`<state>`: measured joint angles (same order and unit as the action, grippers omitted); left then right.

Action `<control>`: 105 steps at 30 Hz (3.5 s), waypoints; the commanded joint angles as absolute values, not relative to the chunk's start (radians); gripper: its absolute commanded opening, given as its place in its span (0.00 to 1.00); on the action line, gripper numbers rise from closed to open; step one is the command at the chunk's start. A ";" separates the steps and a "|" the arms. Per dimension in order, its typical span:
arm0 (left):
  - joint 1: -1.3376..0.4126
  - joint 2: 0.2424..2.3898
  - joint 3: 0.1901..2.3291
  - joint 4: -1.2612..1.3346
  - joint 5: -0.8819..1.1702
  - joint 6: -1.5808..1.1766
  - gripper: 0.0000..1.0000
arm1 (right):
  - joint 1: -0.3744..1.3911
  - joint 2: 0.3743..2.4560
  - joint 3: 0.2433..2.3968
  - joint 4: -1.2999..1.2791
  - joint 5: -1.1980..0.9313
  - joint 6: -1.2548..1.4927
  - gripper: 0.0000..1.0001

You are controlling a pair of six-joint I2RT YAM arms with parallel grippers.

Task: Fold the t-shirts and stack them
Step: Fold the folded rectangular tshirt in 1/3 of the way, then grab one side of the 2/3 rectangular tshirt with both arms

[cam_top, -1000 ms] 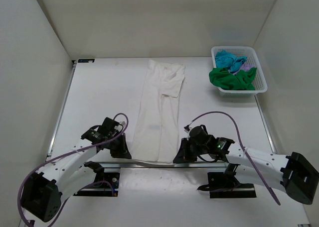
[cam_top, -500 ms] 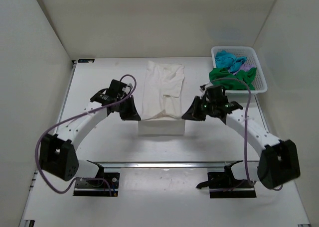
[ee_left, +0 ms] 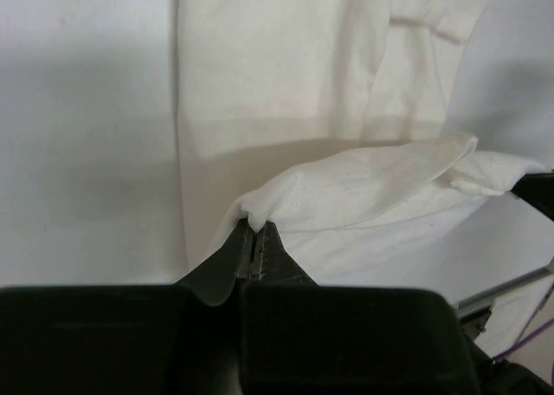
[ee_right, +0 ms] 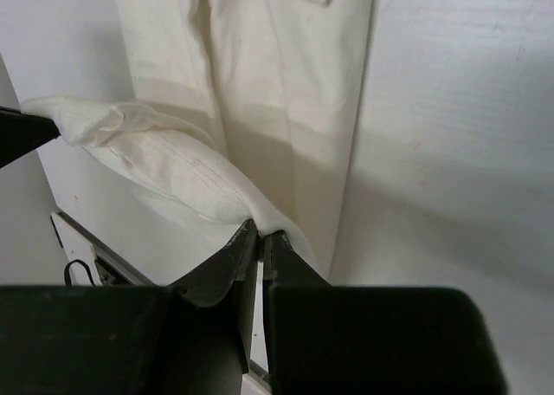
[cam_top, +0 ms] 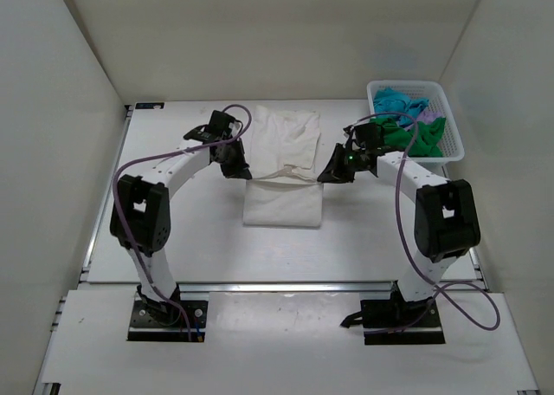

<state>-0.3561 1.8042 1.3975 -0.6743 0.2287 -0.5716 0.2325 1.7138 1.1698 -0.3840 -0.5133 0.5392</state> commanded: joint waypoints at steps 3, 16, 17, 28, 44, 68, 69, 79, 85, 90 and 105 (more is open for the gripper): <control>-0.344 1.906 1.545 -0.673 0.181 -0.543 0.00 | 0.198 1.799 1.256 -0.324 -0.523 0.503 0.00; -0.307 1.976 1.603 -0.631 0.169 -0.560 0.44 | 0.181 1.999 1.468 -0.367 -0.543 0.468 0.03; -0.299 1.959 1.600 -0.614 0.163 -0.564 0.50 | 0.184 2.002 1.473 -0.367 -0.548 0.469 0.10; -0.454 1.735 1.331 -0.481 0.281 -0.639 0.25 | 0.213 1.881 1.488 -0.474 -0.494 0.382 0.25; -0.426 1.646 0.885 -0.245 0.362 -0.736 0.24 | 0.316 1.761 1.001 -0.237 -0.643 0.480 0.00; -0.374 1.554 0.834 -0.168 0.405 -0.793 0.40 | 0.238 1.689 0.890 -0.118 -0.698 0.540 0.00; -0.386 1.583 0.844 -0.152 0.402 -0.811 0.38 | 0.242 1.701 0.888 -0.109 -0.687 0.549 0.00; -0.341 1.687 0.807 -0.184 0.368 -0.756 0.36 | 0.221 1.695 0.798 -0.080 -0.626 0.569 0.00; -0.336 1.517 0.758 -0.222 0.312 -0.739 0.55 | 0.193 1.585 0.784 -0.120 -0.638 0.549 0.21; -0.344 1.578 0.742 -0.180 0.350 -0.765 0.55 | 0.164 1.612 0.764 -0.100 -0.650 0.538 0.31; -0.365 1.649 0.745 -0.140 0.328 -0.782 0.21 | 0.215 1.762 0.792 -0.011 -0.673 0.581 0.20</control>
